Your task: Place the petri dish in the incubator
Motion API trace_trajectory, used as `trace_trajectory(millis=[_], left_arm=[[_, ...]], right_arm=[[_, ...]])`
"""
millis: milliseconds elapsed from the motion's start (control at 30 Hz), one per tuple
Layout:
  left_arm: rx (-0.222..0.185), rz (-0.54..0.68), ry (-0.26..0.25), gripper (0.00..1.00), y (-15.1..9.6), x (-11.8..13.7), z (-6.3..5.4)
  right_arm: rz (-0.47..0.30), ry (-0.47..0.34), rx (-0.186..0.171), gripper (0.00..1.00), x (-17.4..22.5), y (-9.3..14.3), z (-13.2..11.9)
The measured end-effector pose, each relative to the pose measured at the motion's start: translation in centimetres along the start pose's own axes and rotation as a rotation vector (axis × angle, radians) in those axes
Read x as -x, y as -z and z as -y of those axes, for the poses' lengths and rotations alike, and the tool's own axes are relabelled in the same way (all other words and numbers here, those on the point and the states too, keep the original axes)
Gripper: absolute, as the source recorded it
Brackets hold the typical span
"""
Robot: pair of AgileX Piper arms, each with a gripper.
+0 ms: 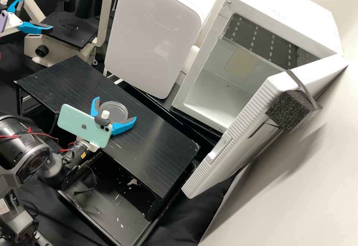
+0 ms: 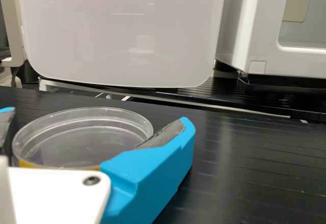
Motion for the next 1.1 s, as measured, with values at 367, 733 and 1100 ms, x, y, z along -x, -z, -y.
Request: trace_trajectory(millis=[367, 733, 1100], left_arm=[[0.0, 0.0, 0.0, 1.0, 0.0, 0.0, 0.0], [0.0, 0.0, 0.0, 1.0, 0.0, 0.0, 0.0], [0.0, 0.0, 0.0, 1.0, 0.0, 0.0, 0.0]], right_arm=[[-0.001, -0.001, 0.0, 0.0, 0.0, 0.0, 0.0], [-0.015, -0.022, -0.018, 0.0, 0.4, -0.2, -1.2], [0.039, -0.239, -0.026, 0.0, -0.1, -2.1, -7.5]])
